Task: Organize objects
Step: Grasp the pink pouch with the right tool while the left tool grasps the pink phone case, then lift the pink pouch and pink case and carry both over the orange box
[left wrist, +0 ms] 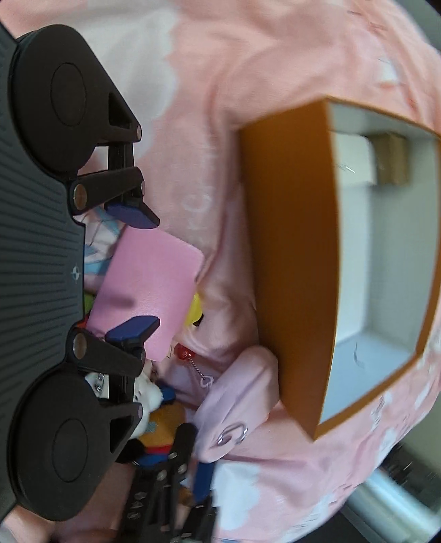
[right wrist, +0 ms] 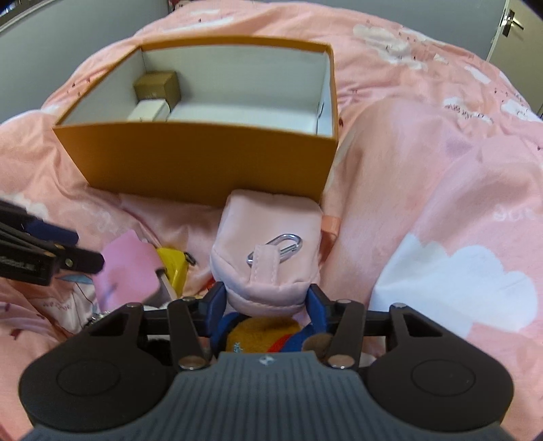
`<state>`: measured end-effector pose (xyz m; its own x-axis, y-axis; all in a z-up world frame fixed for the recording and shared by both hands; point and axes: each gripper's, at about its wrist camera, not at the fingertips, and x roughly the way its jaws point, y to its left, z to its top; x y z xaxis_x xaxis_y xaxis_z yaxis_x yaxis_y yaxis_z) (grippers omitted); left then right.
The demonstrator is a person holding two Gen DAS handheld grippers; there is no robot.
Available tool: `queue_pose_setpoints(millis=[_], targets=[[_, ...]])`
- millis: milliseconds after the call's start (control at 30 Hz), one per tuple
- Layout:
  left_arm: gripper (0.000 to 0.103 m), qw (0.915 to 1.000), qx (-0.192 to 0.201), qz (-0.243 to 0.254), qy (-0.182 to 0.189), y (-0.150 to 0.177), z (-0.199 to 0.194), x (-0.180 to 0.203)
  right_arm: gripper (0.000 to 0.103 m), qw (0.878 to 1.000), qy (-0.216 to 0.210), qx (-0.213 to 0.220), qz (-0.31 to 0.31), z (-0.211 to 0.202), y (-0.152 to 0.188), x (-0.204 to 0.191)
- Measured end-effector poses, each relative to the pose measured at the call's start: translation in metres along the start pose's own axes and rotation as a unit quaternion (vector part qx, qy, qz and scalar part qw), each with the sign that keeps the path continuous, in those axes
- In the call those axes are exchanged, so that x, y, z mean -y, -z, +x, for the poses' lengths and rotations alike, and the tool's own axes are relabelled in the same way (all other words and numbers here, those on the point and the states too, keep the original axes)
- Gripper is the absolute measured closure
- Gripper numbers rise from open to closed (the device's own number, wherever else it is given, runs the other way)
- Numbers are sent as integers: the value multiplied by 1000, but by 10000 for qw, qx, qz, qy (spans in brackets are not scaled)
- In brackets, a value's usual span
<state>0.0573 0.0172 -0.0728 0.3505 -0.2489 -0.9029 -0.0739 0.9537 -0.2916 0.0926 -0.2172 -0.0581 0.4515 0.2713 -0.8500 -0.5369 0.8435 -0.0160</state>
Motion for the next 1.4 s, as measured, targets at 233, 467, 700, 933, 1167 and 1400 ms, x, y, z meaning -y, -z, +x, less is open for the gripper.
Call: queue_pose_setpoints(millis=[233,467,700,933,1167,1400], targets=[[21,9873,-456,-1439,504,8,16,-34,51,9996,-193,-133,-155,-30,-11,-1],[20,9622,-811,-2387,1027,21,47,-47,50,9980,-356,-511,-99,-25,-21,10],[38,9612,-495,-2469,1124,18,48,-42,49,9986,-394,-184,296,-28,-29,17],[68,9815,219,-1713,830,6,24,-28,50,9966,-319,398,646,-15,-44,23],[68,9782,450,-1656,1173,-2,25,-19,58,9919,-167,883,896,7,-51,23],[68,9819,471,-1527,1021,-10,33,-10,43,9891,-327,874,1139,9,-45,33]])
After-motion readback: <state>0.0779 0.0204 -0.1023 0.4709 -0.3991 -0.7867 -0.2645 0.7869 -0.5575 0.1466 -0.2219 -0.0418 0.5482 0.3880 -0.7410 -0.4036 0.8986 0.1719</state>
